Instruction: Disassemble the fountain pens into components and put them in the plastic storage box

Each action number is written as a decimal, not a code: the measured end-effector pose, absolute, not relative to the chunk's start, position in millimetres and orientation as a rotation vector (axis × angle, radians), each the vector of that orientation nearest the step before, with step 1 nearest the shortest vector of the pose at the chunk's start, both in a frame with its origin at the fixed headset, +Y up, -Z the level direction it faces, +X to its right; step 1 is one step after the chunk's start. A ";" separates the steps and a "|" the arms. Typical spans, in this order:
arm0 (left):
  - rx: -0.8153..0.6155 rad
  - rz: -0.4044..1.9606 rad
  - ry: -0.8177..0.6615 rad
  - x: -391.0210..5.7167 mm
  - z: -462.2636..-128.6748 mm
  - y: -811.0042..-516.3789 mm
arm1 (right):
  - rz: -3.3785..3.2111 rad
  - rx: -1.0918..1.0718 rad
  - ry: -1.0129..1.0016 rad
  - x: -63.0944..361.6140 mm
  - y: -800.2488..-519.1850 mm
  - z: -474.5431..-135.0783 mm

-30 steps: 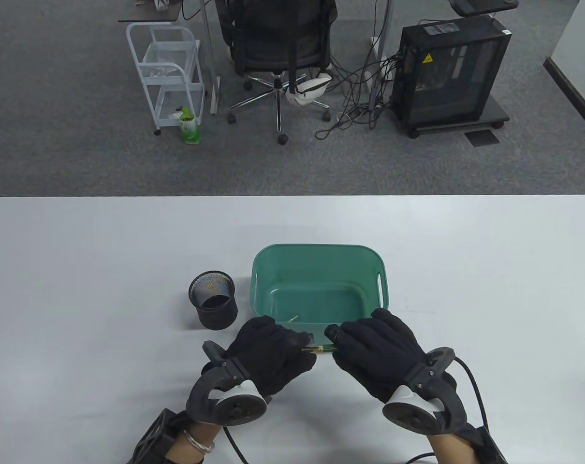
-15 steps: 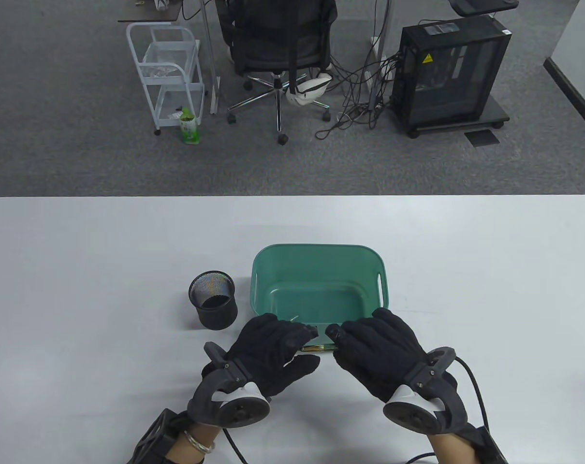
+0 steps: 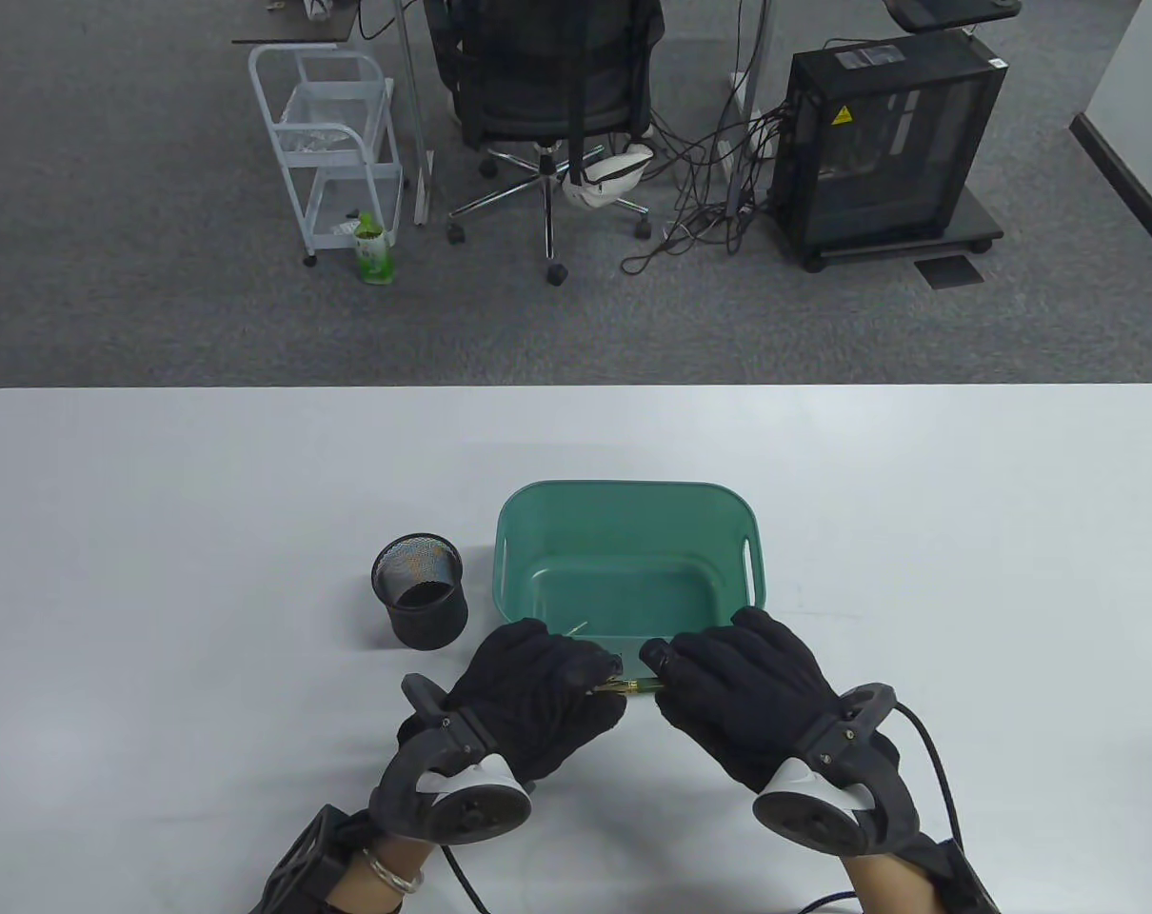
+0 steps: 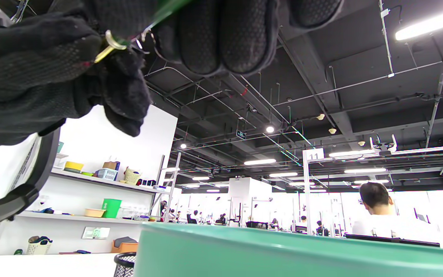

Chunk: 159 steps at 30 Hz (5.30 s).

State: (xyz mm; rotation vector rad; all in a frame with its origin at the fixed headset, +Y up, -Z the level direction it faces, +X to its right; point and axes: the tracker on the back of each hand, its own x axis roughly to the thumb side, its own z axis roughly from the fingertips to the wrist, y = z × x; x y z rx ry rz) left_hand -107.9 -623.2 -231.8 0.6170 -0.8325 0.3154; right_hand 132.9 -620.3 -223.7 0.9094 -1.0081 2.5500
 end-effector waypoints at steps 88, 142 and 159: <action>0.614 0.363 -0.829 -114.1 -234.1 -620.9 | 2.559 0.904 -1.021 133.0 -620.4 -223.0; 0.617 0.487 -0.736 -142.1 -245.8 -609.7 | 2.560 0.661 -1.132 174.1 -603.2 -229.5; 0.439 0.432 -0.553 -119.1 -294.6 -618.6 | 2.476 0.632 -1.164 184.4 -592.0 -221.7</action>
